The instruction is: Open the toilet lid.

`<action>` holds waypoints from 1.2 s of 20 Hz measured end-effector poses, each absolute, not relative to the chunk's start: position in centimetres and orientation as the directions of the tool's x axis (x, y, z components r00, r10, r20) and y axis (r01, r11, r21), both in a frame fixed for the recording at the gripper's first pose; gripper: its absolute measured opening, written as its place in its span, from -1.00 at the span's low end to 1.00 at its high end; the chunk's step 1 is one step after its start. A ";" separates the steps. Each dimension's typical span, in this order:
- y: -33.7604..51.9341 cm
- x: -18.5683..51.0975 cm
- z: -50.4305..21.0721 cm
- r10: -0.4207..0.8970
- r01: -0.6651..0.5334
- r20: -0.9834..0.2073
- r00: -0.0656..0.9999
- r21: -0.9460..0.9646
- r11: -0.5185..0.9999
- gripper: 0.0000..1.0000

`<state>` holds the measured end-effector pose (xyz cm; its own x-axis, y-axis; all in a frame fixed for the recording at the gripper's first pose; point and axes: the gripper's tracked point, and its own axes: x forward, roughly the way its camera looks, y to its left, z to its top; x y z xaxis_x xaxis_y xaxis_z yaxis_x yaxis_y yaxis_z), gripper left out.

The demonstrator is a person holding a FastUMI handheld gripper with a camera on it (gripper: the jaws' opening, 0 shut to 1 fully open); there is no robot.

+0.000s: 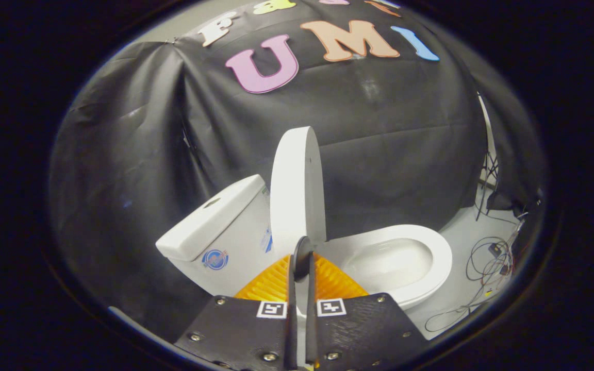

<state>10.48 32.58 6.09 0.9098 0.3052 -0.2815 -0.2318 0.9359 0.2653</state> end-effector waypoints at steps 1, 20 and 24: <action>33.0 10.4 6.2 0.311 -0.239 -0.279 0.909 0.262 0.935 -0.86; 37.3 10.5 6.4 0.409 -0.336 -0.249 0.878 0.288 0.897 -0.86; 38.0 10.4 6.3 0.431 -0.356 -0.239 0.870 0.300 0.885 -0.86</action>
<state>10.38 38.03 6.33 0.8699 0.4313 -0.2395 -0.3562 0.8850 0.2998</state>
